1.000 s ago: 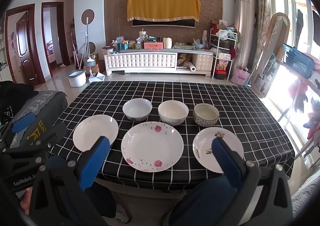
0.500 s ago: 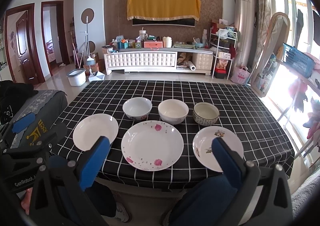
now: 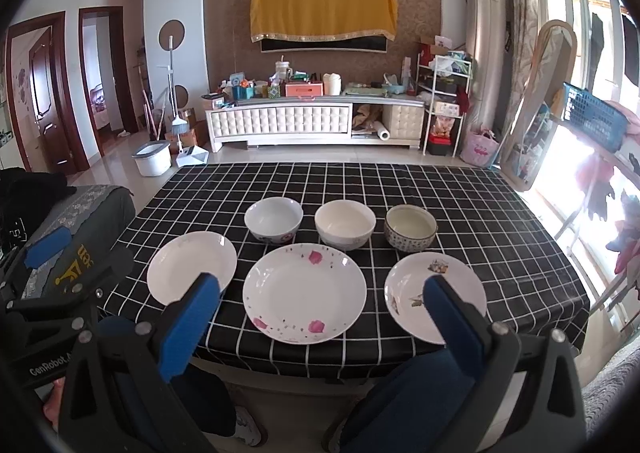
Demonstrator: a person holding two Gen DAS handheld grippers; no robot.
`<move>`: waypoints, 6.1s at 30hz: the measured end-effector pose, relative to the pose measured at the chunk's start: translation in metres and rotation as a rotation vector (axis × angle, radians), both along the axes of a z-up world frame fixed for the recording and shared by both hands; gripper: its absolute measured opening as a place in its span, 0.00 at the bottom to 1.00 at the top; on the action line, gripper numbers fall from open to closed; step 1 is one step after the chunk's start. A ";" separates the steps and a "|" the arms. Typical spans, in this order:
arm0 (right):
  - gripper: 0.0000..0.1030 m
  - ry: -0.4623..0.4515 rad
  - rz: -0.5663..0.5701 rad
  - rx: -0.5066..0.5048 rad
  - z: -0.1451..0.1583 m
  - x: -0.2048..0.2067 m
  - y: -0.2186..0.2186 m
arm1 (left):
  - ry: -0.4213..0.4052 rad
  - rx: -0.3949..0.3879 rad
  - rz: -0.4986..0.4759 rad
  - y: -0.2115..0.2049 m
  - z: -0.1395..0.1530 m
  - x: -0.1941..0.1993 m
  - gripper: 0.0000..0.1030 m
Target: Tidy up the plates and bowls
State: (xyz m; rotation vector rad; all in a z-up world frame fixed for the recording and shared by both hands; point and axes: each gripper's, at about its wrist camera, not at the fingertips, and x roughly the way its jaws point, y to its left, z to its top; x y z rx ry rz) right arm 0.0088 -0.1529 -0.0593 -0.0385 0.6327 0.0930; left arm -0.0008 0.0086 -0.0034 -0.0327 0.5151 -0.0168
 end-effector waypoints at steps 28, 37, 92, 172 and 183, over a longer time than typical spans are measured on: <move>1.00 0.140 0.161 -0.038 -0.042 0.140 0.119 | 0.220 0.016 0.194 0.135 -0.032 0.111 0.99; 1.00 0.291 0.221 -0.034 -0.100 0.186 0.140 | 0.406 -0.131 0.192 0.168 -0.107 0.151 0.99; 0.21 0.512 0.261 -0.006 -0.183 0.220 0.143 | 0.600 -0.155 0.147 0.166 -0.186 0.179 0.15; 0.21 0.491 0.004 0.133 -0.187 0.193 -0.065 | 0.691 -0.109 -0.199 -0.021 -0.203 0.213 0.12; 0.21 0.502 0.020 0.169 -0.171 0.179 -0.058 | 0.691 -0.133 -0.150 -0.015 -0.191 0.197 0.11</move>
